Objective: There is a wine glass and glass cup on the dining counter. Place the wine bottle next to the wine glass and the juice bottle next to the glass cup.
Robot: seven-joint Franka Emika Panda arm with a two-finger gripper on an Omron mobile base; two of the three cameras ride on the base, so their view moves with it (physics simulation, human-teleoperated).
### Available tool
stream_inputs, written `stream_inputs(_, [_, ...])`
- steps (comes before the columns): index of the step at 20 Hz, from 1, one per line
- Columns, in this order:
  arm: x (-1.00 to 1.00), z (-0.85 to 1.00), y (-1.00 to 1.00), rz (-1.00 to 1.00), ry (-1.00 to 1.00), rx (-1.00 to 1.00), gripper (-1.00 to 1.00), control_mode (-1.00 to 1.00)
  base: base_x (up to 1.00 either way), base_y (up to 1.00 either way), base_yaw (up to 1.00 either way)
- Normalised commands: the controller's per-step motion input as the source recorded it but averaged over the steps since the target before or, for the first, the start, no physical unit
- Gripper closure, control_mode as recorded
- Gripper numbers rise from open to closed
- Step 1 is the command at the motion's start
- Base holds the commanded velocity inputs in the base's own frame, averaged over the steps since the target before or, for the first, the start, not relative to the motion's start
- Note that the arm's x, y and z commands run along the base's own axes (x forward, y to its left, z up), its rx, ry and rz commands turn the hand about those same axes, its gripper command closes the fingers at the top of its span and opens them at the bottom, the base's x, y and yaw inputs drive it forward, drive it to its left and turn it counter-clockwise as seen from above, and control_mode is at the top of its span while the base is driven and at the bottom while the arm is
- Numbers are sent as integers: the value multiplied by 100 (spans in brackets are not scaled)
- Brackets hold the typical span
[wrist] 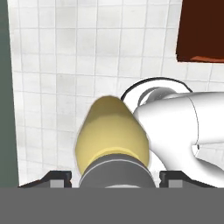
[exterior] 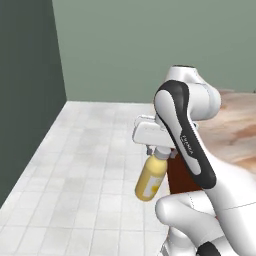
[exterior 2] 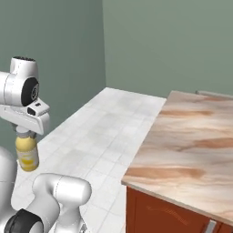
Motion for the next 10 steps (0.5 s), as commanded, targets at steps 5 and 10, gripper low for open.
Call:
stream_inputs(5, [0, 0, 0, 0, 0, 0, 100, 100, 82, 39, -27])
stream_inputs(10, [0, 0, 0, 0, 0, 0, 100, 100, 83, 39, -26])
